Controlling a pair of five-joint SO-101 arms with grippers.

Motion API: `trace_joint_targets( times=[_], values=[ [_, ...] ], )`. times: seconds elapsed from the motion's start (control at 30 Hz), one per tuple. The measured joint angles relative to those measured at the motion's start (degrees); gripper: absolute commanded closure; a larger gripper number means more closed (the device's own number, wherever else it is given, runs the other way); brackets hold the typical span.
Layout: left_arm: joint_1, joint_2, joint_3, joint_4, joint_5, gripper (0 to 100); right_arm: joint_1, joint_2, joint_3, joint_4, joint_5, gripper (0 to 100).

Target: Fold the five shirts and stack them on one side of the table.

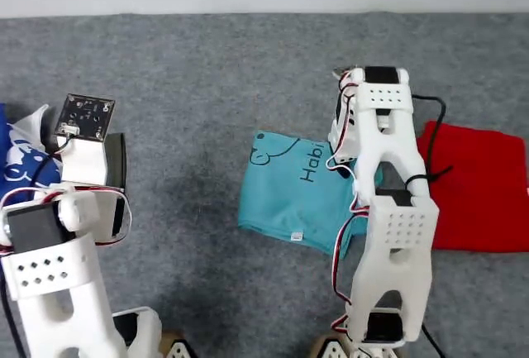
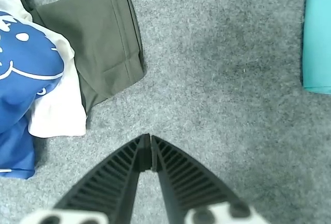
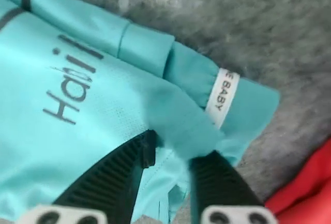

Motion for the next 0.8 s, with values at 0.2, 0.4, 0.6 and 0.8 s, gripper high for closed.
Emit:
trace_joint_targets(
  times=[0.2,0.4,0.6,0.8],
  values=[
    [0.0,0.0,0.0,0.0,0.0,100,0.0,0.0,0.0,-0.4,0.0,98.8],
    [0.0,0.0,0.0,0.0,0.0,100,1.2,-1.2,0.0,0.4,1.8,98.8],
    [0.0,0.0,0.0,0.0,0.0,100,3.3,-3.8,0.0,0.4,6.9,98.8],
    [0.0,0.0,0.0,0.0,0.0,100,3.6,-3.9,0.0,-2.4,9.8,98.8]
  ],
)
